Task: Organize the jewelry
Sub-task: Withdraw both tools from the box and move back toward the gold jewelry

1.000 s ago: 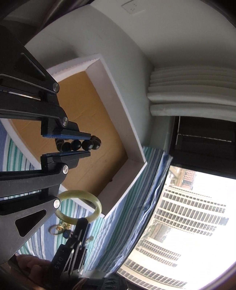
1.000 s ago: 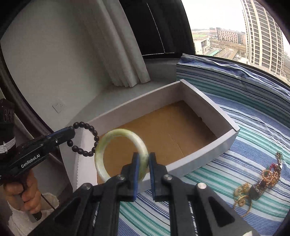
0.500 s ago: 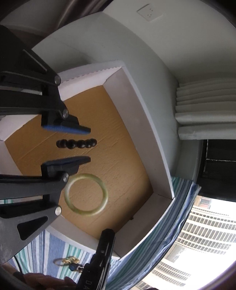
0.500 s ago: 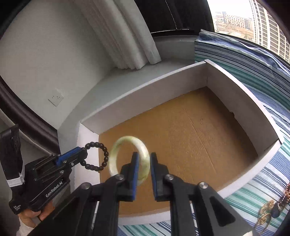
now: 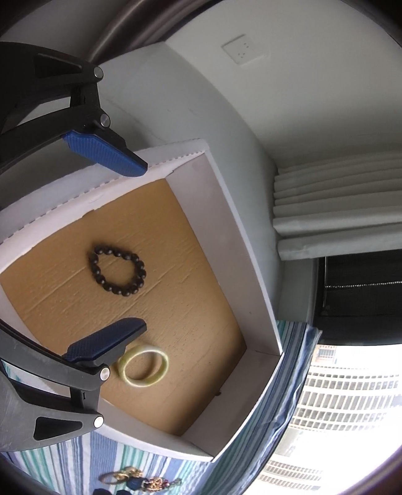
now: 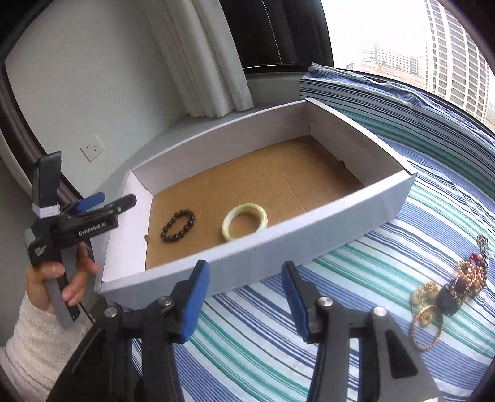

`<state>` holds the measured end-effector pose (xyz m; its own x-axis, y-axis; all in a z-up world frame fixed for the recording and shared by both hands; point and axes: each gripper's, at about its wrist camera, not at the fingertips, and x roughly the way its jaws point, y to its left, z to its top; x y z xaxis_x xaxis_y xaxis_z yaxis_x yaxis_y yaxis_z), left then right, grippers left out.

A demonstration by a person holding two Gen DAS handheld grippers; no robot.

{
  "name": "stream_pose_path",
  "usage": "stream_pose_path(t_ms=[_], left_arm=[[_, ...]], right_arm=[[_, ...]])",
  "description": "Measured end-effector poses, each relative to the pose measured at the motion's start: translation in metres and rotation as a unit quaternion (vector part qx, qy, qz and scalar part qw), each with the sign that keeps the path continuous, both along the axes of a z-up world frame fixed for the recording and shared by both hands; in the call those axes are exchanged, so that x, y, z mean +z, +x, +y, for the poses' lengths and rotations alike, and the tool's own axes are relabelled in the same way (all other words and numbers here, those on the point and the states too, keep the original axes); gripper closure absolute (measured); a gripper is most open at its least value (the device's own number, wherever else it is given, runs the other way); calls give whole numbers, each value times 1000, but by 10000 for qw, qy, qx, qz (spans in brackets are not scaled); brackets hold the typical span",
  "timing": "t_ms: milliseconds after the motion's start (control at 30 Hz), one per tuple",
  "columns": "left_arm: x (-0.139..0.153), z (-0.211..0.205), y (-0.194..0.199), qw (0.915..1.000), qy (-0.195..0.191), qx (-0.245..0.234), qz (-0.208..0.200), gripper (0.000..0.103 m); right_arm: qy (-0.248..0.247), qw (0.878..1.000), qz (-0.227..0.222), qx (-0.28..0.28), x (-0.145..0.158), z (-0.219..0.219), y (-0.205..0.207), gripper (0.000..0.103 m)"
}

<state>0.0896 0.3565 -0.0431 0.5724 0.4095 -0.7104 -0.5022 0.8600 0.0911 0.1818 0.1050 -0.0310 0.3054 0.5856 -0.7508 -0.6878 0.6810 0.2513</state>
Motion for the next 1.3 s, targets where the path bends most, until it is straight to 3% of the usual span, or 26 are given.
stream_pose_path(t_ms=[67,133,367,633,800,867,1000,1033,1067,1133,1300], left_arm=[[-10,-3,7,9997,162,-99,172,10],[-22,-6,18,9977,147,-235,621,10],[-32,-18,22,9916,592,-206,1133,9],[-32,-24,18,9878,829,-144,1312,9],[-27,-21,-3,9890,720,-71,1289,9],[-25,-19,-11,9908,628,-42,1195,9],[-3,-19,-31,9964,558,218,592,9],[6,-22,-38,9976,499,261,396,8],[17,-26,-46,9987,391,264,177,7],[40,-39,-59,9992,188,232,-283,3],[81,-86,-81,9945,-249,-337,-960,1]], right_arm=[[-1,10000,7,-40,-2,-16,-14,54],[32,10000,46,-70,-3,-32,-27,54],[-68,9996,-117,-244,-2,-71,-64,53],[-123,9982,-138,-572,-7,-100,-78,53],[-126,9969,-212,-753,-5,-119,-87,53],[-110,9961,-250,-840,-4,-129,-90,53],[-185,9933,-427,-1055,-2,-150,-98,53],[-246,9924,-477,-1110,-2,-154,-99,48],[-328,9910,-535,-1179,-1,-159,-101,34],[-464,9872,-679,-1364,-1,-168,-105,23],[-536,9816,-702,-1692,-3,-191,-105,23]])
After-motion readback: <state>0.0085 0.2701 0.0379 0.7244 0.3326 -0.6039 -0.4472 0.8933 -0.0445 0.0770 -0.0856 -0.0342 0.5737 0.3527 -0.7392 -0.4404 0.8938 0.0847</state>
